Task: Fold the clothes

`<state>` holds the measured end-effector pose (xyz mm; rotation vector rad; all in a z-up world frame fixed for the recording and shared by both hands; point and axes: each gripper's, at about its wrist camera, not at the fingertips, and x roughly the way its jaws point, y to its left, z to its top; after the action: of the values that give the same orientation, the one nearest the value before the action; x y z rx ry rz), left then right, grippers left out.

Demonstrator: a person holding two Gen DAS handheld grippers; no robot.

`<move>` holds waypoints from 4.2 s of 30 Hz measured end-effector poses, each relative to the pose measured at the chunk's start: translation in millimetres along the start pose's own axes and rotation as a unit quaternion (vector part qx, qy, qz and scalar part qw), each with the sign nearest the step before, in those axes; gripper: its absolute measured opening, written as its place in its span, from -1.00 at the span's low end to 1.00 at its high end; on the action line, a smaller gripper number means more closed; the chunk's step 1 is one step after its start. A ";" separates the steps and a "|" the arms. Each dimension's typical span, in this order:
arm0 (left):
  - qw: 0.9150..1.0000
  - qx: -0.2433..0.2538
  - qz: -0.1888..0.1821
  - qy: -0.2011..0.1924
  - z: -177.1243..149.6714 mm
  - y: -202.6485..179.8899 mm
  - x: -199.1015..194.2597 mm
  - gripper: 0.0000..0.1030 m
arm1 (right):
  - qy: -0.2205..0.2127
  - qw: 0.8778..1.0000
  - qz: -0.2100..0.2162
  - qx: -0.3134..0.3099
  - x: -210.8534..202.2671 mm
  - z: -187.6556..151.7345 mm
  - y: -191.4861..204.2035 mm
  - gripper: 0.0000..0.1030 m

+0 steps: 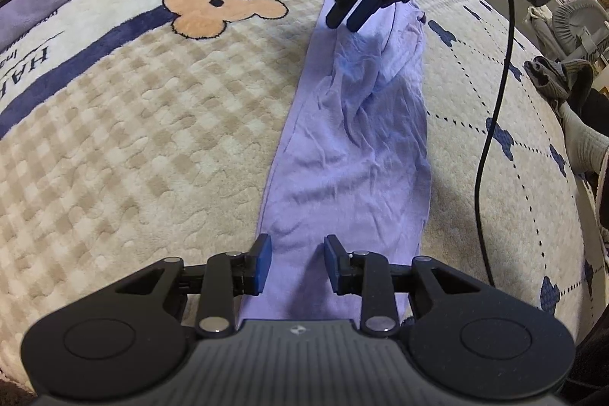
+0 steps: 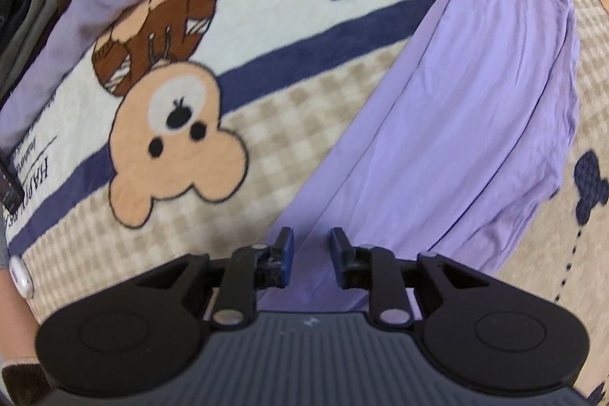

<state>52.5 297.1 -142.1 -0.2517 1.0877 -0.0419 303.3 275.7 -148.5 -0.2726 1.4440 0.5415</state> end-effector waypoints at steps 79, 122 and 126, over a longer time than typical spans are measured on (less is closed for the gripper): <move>0.996 -0.085 -0.008 0.017 -15.3 37.2 -36.4 -0.27 | -0.036 0.998 0.041 -0.013 -31.5 -75.1 38.1 -0.36; 0.964 -0.189 -0.090 0.161 -44.1 86.1 -19.1 -0.99 | -0.033 0.888 0.453 0.068 75.7 -324.3 11.0 -0.94; 0.971 -0.166 -0.064 0.160 -44.9 78.3 -27.9 -0.99 | -0.036 0.893 0.444 0.063 67.9 -325.2 14.4 -0.90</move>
<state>-7.0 369.4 -154.9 -0.6330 1.3976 -0.0157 18.1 140.8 -253.3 0.5490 1.4762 1.1716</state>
